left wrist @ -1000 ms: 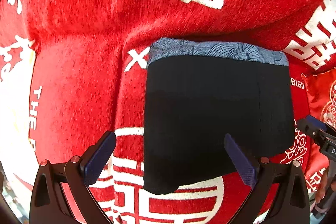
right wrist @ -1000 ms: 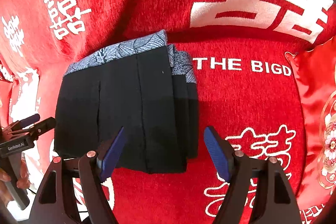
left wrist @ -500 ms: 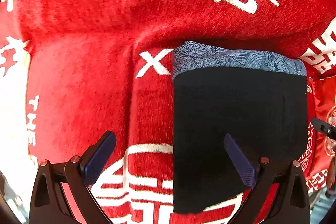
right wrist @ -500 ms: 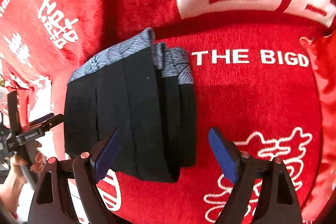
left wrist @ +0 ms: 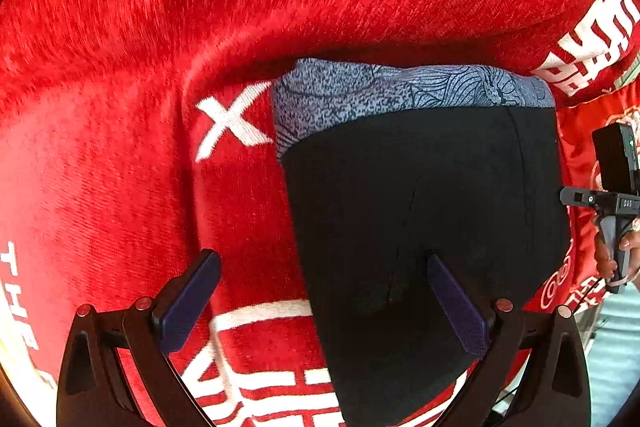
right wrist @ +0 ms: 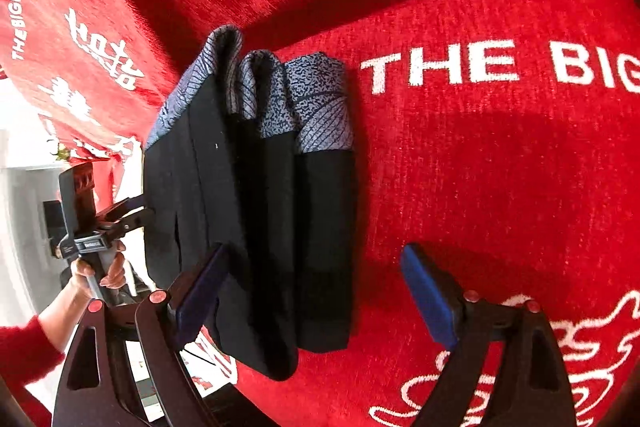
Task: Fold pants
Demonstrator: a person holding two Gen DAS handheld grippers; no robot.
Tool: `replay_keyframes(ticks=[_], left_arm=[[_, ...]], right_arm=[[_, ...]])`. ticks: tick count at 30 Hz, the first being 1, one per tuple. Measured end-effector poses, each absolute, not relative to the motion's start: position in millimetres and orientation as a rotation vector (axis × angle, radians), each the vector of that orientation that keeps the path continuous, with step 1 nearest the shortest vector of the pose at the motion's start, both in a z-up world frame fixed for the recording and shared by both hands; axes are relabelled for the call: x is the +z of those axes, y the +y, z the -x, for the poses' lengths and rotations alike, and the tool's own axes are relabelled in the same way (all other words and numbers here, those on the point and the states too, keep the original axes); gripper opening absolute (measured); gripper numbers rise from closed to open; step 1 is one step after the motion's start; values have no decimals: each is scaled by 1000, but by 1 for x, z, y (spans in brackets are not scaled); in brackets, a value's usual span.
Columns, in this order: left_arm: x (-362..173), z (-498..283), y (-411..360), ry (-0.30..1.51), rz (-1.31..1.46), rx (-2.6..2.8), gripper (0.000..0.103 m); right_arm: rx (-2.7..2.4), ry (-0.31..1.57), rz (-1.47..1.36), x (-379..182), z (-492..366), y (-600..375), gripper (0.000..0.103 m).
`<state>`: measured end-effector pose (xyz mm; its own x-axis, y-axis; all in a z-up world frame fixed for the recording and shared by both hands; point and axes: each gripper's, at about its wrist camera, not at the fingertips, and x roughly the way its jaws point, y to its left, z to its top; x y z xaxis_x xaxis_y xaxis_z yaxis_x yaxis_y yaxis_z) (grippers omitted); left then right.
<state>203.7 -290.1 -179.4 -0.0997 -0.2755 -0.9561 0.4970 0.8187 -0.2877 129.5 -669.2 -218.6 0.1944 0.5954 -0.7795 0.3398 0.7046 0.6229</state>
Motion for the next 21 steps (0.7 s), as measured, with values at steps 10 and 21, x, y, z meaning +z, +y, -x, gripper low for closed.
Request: replay_keyframes(ticks=[10,21], left_arm=[[-205,-211,-287,1603,-27,-714,103],[-180,-189,-319,1508,-63,-711,68]], right_arm=[[356,1375,-884,-228,-137,-676,92],[326,1392,-873,-221,-161,-649,53]])
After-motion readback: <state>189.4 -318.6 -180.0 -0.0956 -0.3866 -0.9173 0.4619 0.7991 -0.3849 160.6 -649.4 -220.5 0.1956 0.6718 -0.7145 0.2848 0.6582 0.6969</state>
